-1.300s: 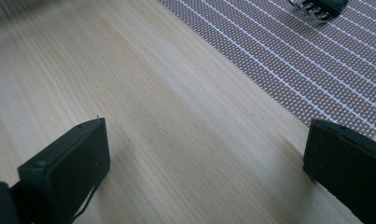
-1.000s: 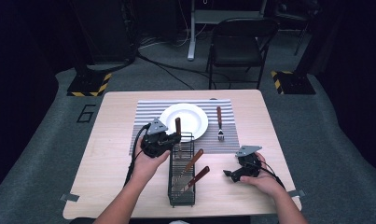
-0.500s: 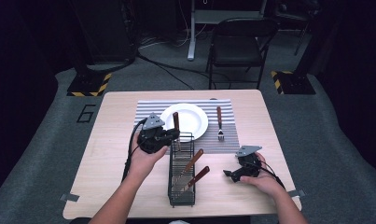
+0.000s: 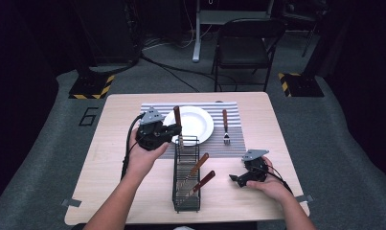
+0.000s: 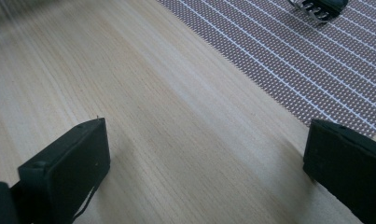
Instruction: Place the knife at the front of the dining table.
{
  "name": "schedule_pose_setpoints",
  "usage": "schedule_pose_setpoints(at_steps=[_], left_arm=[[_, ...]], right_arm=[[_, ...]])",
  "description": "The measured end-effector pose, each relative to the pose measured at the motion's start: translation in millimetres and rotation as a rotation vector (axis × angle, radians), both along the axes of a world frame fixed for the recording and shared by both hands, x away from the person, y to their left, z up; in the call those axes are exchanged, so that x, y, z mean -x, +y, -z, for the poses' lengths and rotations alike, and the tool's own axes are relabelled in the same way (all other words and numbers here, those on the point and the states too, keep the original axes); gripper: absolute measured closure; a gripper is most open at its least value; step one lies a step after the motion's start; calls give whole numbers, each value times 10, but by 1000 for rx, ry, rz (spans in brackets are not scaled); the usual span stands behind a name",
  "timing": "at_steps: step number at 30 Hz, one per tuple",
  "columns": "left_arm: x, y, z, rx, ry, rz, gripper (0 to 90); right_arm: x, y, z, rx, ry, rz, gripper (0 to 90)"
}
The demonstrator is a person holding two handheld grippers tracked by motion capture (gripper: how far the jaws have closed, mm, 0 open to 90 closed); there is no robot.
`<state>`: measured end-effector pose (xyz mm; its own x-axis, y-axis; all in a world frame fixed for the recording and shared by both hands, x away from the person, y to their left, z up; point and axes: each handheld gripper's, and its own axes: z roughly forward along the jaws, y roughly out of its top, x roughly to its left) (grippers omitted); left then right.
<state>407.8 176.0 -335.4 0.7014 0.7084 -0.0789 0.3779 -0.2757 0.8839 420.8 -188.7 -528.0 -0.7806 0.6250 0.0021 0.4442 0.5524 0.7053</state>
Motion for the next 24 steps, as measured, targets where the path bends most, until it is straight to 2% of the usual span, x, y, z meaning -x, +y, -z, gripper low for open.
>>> schedule_pose_setpoints(at_steps=[4,10,24], left_arm=[[-12,6,-68,3,-3,8,807],[-18,-2,-196,-26,-8,13,806],[-30,169,-331,-9,-17,-12,806]], right_arm=[[0,0,0,0,0,0,0],[0,0,0,0,0,0,0],[0,0,0,0,0,0,0]])
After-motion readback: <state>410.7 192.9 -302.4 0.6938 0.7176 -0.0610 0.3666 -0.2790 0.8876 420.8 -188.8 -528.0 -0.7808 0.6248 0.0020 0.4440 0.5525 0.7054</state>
